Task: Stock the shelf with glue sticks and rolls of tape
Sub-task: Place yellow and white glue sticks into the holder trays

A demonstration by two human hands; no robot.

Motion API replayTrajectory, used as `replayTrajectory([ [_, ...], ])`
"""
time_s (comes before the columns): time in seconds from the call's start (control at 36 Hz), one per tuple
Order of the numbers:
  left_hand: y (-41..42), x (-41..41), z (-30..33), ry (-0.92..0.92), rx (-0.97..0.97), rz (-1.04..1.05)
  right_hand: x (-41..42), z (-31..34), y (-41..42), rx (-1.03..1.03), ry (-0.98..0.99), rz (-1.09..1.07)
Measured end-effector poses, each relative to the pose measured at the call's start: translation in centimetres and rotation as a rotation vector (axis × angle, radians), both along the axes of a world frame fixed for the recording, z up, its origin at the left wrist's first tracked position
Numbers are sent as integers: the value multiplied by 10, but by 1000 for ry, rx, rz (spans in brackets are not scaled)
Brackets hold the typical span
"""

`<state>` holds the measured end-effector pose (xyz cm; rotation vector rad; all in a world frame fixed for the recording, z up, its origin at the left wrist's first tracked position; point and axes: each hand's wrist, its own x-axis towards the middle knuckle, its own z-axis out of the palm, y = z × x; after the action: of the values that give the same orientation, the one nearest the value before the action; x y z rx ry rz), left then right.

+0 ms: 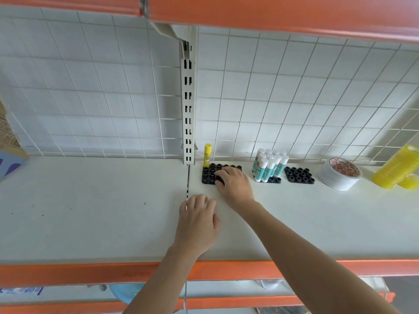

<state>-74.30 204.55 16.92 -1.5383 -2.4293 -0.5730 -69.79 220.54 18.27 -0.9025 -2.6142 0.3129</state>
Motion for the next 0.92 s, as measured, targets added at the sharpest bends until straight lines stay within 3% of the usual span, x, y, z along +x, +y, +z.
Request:
replayTrajectory([
  [0.44, -4, 1, 17, -9, -118, -54, 53, 46, -18, -93, -135, 8],
  [0.61, 5, 12, 60, 7, -493, -92, 122, 74, -17, -44, -160, -126],
  [0.72, 20, 39, 98, -101, -423, -178, 167, 100, -17, -26, -168, -179],
  [0.92, 40, 119, 180, -109, -190, -313, 235, 159, -24, 77, -48, -179],
])
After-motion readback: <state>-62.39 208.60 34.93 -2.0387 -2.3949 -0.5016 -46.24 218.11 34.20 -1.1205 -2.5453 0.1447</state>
